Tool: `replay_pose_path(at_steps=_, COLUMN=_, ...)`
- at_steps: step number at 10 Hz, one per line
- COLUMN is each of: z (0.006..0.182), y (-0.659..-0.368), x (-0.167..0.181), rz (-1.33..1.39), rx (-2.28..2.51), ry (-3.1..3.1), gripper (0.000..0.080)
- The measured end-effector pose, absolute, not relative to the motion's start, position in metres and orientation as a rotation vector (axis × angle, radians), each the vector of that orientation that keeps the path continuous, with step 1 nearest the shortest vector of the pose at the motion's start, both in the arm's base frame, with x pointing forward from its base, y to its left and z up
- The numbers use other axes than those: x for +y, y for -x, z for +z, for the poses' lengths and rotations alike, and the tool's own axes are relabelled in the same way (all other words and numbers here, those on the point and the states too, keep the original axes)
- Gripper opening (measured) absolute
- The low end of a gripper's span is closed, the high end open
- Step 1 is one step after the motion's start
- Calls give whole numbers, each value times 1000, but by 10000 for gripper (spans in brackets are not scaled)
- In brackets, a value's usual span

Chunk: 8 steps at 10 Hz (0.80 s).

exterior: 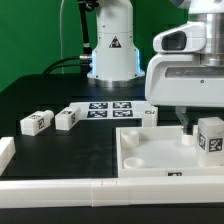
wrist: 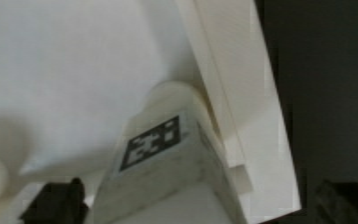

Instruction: Assemble one leg

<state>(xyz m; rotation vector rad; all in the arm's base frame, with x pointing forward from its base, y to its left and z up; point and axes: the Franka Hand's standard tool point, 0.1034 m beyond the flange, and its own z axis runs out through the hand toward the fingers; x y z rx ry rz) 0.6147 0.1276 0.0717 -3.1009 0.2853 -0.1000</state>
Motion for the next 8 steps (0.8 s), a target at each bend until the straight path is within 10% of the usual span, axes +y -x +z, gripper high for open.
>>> replay_pose_path(at_steps=3, z=72, y=-615, x=125, rz=-104, rx=-16, ry=3121, gripper=648)
replay_pose_path(at_steps=6, z=71, y=-615, x=123, rz=-104, rx=-11, ry=3122, gripper=289)
replay_pose_path(at_steps=8, z=71, y=-615, x=123, rz=-104, rx=-3, ry=3121, gripper=289)
